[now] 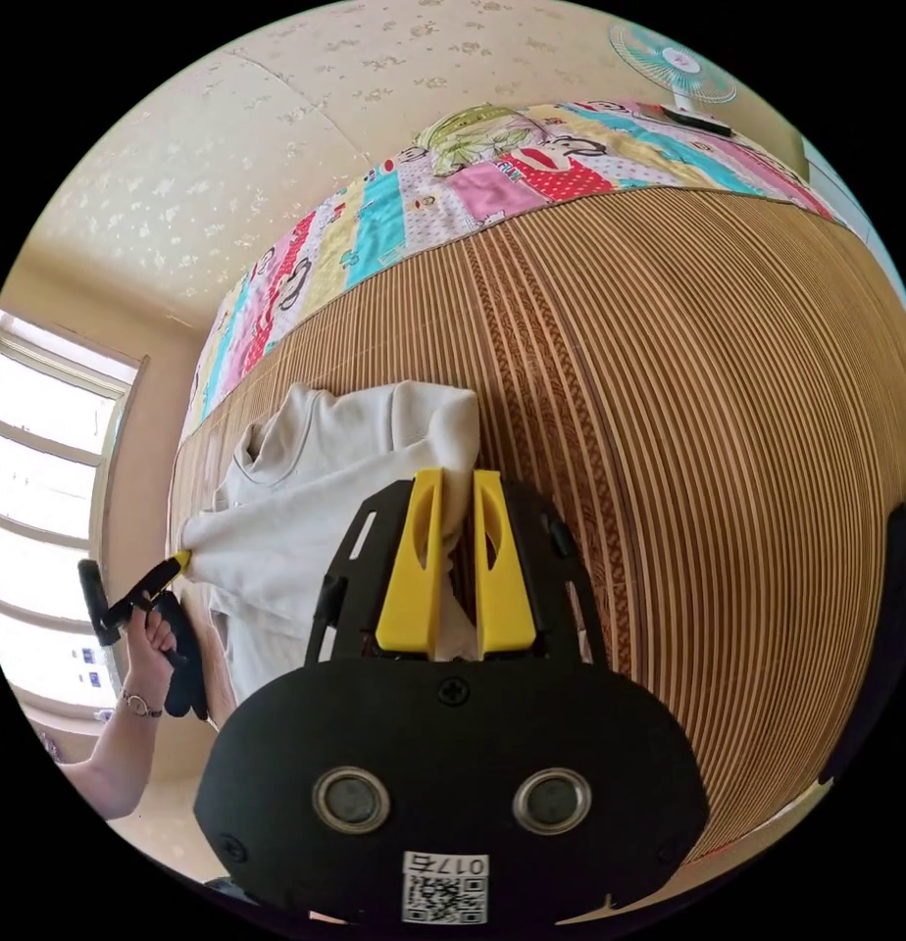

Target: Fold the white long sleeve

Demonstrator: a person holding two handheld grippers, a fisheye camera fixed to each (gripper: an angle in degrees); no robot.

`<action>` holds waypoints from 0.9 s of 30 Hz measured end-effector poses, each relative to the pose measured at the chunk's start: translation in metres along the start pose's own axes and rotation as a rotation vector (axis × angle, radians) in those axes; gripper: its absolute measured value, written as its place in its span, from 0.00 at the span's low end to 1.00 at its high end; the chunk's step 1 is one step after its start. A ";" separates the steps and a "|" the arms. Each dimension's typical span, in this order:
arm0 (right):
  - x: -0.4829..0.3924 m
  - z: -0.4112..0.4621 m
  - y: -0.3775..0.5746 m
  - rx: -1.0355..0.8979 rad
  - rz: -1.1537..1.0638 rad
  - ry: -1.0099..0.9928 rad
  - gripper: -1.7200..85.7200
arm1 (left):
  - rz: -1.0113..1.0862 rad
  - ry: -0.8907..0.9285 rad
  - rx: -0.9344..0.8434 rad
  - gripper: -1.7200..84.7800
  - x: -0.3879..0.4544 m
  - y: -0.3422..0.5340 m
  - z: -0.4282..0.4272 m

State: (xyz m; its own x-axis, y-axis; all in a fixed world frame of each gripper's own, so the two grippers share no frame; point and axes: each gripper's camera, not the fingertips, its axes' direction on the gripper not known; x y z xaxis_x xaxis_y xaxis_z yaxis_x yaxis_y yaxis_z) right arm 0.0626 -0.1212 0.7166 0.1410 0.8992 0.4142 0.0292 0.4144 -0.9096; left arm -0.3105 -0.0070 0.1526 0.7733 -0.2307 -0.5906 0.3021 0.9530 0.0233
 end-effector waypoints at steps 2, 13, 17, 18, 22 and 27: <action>0.010 -0.022 0.002 0.014 -0.027 -0.029 0.10 | -0.068 0.045 0.030 0.10 -0.018 0.011 -0.007; 0.092 -0.102 0.219 -0.421 -0.073 -0.111 0.13 | -0.054 0.223 -0.332 0.19 -0.084 0.211 -0.073; 0.120 -0.108 0.271 -0.495 0.060 -0.147 0.15 | -0.067 0.242 -0.500 0.18 -0.089 0.246 -0.089; 0.122 -0.109 0.273 -0.494 0.067 -0.149 0.15 | -0.097 0.269 -0.544 0.18 -0.093 0.252 -0.092; 0.137 -0.111 0.270 -0.470 0.145 -0.161 0.13 | -0.124 0.278 -0.608 0.16 -0.106 0.239 -0.106; 0.151 -0.112 0.258 -0.508 0.233 -0.209 0.08 | -0.067 0.243 -0.685 0.08 -0.111 0.211 -0.125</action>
State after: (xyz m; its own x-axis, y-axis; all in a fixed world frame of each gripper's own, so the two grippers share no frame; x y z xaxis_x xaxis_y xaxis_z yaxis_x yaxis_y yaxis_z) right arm 0.2024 0.1064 0.5407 0.0040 0.9883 0.1525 0.4977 0.1303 -0.8575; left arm -0.4017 0.2444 0.1223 0.5961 -0.3181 -0.7372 -0.1337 0.8660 -0.4818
